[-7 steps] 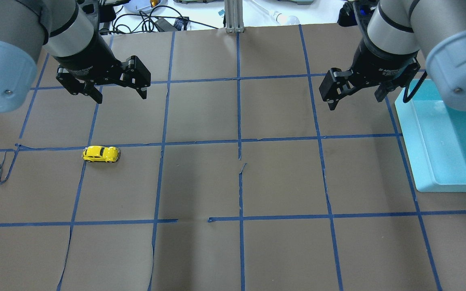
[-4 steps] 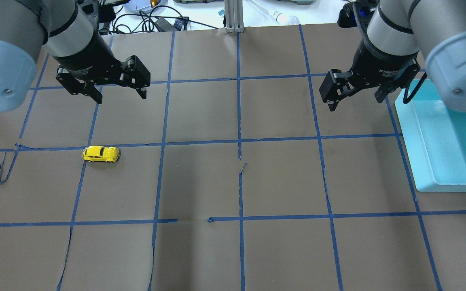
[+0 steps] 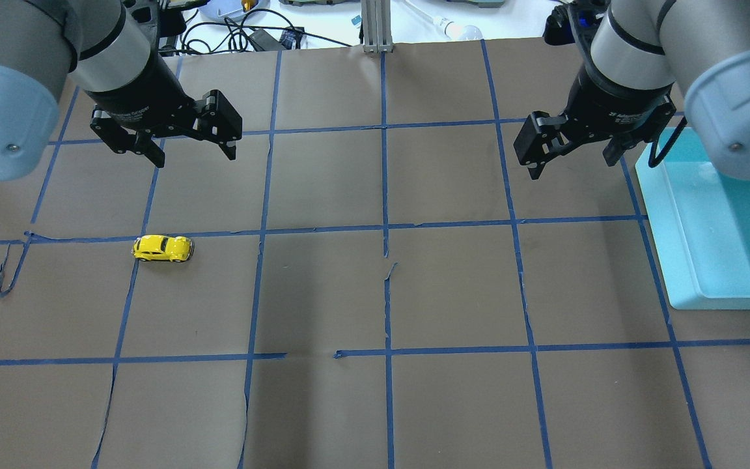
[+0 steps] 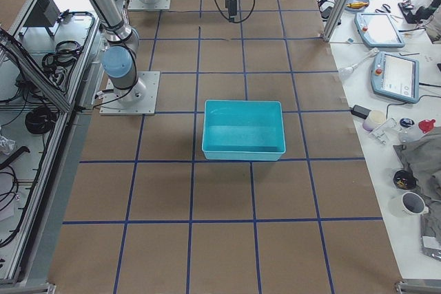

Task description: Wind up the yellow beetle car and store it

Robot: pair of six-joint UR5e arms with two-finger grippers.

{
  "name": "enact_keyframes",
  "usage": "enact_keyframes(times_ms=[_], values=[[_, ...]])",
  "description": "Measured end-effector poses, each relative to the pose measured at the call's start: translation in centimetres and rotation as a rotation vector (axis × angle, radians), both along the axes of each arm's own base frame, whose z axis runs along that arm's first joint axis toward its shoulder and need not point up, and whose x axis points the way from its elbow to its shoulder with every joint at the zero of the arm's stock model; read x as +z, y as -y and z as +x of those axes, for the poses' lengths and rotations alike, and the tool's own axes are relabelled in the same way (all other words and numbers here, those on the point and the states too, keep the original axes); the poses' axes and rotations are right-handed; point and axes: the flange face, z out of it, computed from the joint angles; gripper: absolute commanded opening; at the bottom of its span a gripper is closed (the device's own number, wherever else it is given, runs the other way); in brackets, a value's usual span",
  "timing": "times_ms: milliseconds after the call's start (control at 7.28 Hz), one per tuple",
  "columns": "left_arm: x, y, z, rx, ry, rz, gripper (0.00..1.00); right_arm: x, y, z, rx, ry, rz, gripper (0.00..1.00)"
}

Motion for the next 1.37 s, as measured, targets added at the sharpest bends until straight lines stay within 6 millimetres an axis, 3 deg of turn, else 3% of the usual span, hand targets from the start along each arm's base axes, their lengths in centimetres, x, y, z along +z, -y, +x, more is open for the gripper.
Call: enact_keyframes(times_ms=[1374], values=[[-0.51,0.24,0.06,-0.057,0.003,0.008,1.0,-0.17,-0.02,0.02,0.001,0.001,0.002,1.0]])
